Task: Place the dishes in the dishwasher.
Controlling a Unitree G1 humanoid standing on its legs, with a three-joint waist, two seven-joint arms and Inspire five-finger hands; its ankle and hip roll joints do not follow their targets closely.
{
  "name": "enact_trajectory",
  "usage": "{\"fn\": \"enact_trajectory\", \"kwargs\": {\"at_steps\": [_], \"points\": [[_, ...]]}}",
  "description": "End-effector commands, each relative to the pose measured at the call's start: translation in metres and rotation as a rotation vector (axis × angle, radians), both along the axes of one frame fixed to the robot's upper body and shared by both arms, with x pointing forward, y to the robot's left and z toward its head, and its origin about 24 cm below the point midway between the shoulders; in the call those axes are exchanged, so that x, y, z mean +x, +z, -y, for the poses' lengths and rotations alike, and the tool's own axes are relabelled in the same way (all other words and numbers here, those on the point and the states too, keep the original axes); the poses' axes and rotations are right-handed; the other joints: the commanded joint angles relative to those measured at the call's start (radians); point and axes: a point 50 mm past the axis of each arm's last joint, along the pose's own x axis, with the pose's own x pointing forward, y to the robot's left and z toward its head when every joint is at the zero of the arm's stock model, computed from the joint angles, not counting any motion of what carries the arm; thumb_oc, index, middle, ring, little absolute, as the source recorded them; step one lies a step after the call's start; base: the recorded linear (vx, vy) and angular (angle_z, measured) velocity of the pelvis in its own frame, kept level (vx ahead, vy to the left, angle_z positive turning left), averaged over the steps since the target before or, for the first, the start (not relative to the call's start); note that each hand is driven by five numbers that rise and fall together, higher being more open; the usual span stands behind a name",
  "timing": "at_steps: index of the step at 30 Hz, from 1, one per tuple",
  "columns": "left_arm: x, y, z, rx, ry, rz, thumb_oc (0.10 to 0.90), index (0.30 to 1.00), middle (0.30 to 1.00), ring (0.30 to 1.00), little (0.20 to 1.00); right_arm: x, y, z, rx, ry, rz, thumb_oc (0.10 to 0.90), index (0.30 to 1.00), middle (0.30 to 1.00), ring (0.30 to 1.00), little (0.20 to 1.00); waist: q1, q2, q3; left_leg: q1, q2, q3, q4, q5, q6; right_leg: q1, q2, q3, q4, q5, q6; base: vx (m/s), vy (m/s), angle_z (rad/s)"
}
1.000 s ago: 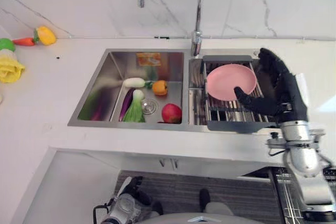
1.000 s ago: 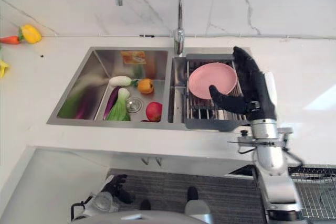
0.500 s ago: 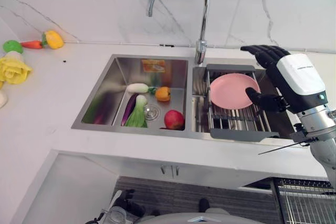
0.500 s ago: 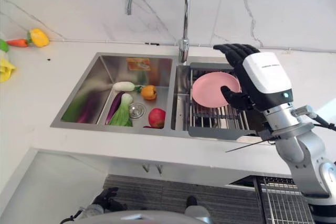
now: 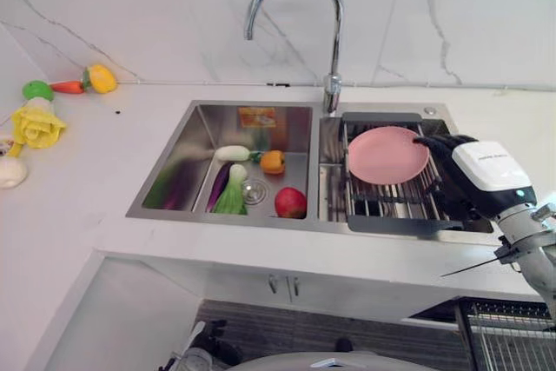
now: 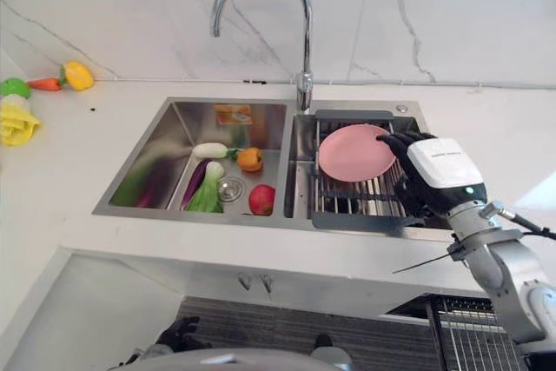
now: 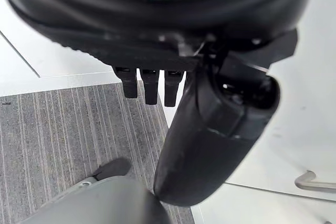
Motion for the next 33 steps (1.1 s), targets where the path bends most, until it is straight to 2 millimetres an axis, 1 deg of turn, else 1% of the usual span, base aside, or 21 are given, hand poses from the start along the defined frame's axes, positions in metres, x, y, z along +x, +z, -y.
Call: {"fn": "enact_trajectory", "kwargs": {"at_steps": [1,4,6,10,12,16,17,19,20,21,22,24,27,29,33], "points": [[0.007,0.001,-0.007,0.048,-0.065,-0.001,0.800,0.900,0.900,0.900,0.900,0.023,0.048,-0.010,-0.093,0.032,0.306,0.800,0.900,0.900,0.900,0.900,0.057,-0.047,0.000,-0.031,0.042,-0.036,0.004,0.015,-0.048,0.062,-0.057,-0.014,0.026,-0.109,0.057,0.00,0.000,0.00],[0.008,0.001,-0.006,0.052,-0.067,0.004,0.800,0.900,0.900,0.900,0.900,0.029,0.043,-0.013,-0.094,0.035,0.314,0.800,0.900,0.900,0.900,0.900,0.061,-0.046,0.001,-0.033,0.040,-0.040,0.004,0.016,-0.047,0.064,-0.058,-0.018,0.023,-0.110,0.057,0.00,0.000,0.00],[0.009,0.001,-0.006,0.057,-0.073,0.006,0.800,0.900,0.900,0.900,0.900,0.040,0.033,-0.017,-0.136,0.045,0.289,0.800,0.900,0.900,0.900,0.900,0.072,-0.044,0.001,-0.036,0.038,-0.046,0.004,0.016,-0.048,0.067,-0.059,-0.026,0.021,-0.110,0.057,-0.01,-0.004,0.09],[0.006,0.001,-0.006,0.068,-0.077,-0.001,0.800,0.900,0.900,0.900,0.900,0.049,0.028,-0.019,-0.251,0.058,0.269,0.800,0.900,0.900,0.900,0.900,0.085,-0.046,-0.001,-0.035,0.036,-0.052,0.004,0.013,-0.048,0.074,-0.063,-0.035,0.019,-0.111,0.057,0.00,-0.004,0.07],[0.006,0.001,-0.006,0.072,-0.075,-0.002,0.800,0.900,0.900,0.900,0.900,0.051,0.030,-0.019,-0.275,0.063,0.274,0.800,0.900,0.900,0.900,0.900,0.087,-0.047,-0.001,-0.036,0.035,-0.055,0.004,0.013,-0.048,0.075,-0.064,-0.038,0.018,-0.111,0.057,0.00,-0.001,0.05],[0.003,-0.001,-0.007,0.083,-0.085,-0.015,0.800,0.900,0.900,0.900,0.900,0.058,0.027,-0.016,-0.365,0.050,0.279,0.800,0.900,0.900,0.900,0.900,0.101,-0.050,-0.005,-0.039,0.031,-0.067,0.004,0.012,-0.048,0.081,-0.068,-0.055,0.018,-0.112,0.058,0.00,0.004,0.09],[0.003,-0.001,-0.006,0.087,-0.088,-0.014,0.800,0.900,0.900,0.900,0.900,0.059,0.026,-0.012,-0.399,0.032,0.309,0.800,0.900,0.900,0.900,0.900,0.101,-0.051,-0.005,-0.039,0.030,-0.069,0.004,0.012,-0.048,0.082,-0.069,-0.057,0.018,-0.112,0.058,0.00,0.003,0.09],[0.003,-0.001,-0.006,0.087,-0.087,-0.014,0.800,0.900,0.900,0.900,0.900,0.059,0.026,-0.012,-0.399,0.032,0.309,0.800,0.900,0.900,0.900,0.900,0.101,-0.051,-0.005,-0.039,0.030,-0.069,0.004,0.012,-0.048,0.082,-0.069,-0.057,0.018,-0.112,0.058,0.00,0.002,0.02],[0.003,-0.001,-0.007,0.096,-0.101,-0.016,0.800,0.900,0.900,0.900,0.900,0.064,0.020,-0.005,-0.498,0.016,0.267,0.800,0.900,0.900,0.900,0.900,0.110,-0.053,-0.006,-0.040,0.030,-0.072,0.004,0.012,-0.049,0.082,-0.070,-0.060,0.017,-0.111,0.058,0.00,0.000,0.00],[0.003,0.000,-0.007,0.101,-0.109,-0.012,0.800,0.900,0.900,0.900,0.900,0.067,0.017,0.001,-0.556,-0.009,0.250,0.726,0.789,0.789,0.789,0.789,0.114,-0.055,-0.007,-0.041,0.030,-0.074,0.004,0.012,-0.050,0.083,-0.070,-0.064,0.017,-0.110,0.059,0.00,0.000,0.00],[0.003,0.000,-0.007,0.101,-0.109,-0.012,0.800,0.900,0.900,0.900,0.900,0.067,0.017,0.001,-0.556,-0.009,0.250,0.726,0.789,0.789,0.789,0.789,0.114,-0.055,-0.007,-0.041,0.030,-0.074,0.004,0.012,-0.050,0.083,-0.070,-0.064,0.017,-0.110,0.059,0.00,0.000,0.00],[0.002,-0.001,-0.007,0.106,-0.101,-0.013,0.800,0.900,0.900,0.900,0.900,0.069,0.018,0.009,-0.596,-0.051,0.275,0.400,0.300,0.300,0.300,0.300,0.116,-0.057,-0.009,-0.044,0.030,-0.078,0.004,0.011,-0.051,0.083,-0.072,-0.069,0.017,-0.110,0.060,0.00,0.006,0.09],[0.002,-0.001,-0.007,0.108,-0.102,-0.014,0.800,0.900,0.900,0.900,0.900,0.070,0.017,0.010,-0.598,-0.060,0.279,0.400,0.300,0.300,0.300,0.300,0.116,-0.058,-0.010,-0.045,0.029,-0.080,0.004,0.011,-0.051,0.083,-0.073,-0.071,0.017,-0.109,0.060,0.00,0.005,0.13],[0.001,-0.001,-0.007,0.109,-0.101,-0.016,0.800,0.900,0.900,0.900,0.900,0.069,0.022,0.016,-0.576,-0.108,0.330,0.400,0.300,0.300,0.300,0.300,0.117,-0.058,-0.009,-0.047,0.027,-0.081,0.004,0.011,-0.049,0.082,-0.074,-0.073,0.017,-0.108,0.061,0.00,0.007,0.06],[0.002,-0.001,-0.006,0.109,-0.102,-0.014,0.800,0.900,0.900,0.900,0.900,0.068,0.023,0.016,-0.573,-0.113,0.342,0.400,0.300,0.300,0.300,0.300,0.116,-0.058,-0.009,-0.047,0.027,-0.080,0.004,0.011,-0.049,0.082,-0.074,-0.073,0.017,-0.108,0.061,0.00,0.000,0.00]]}}
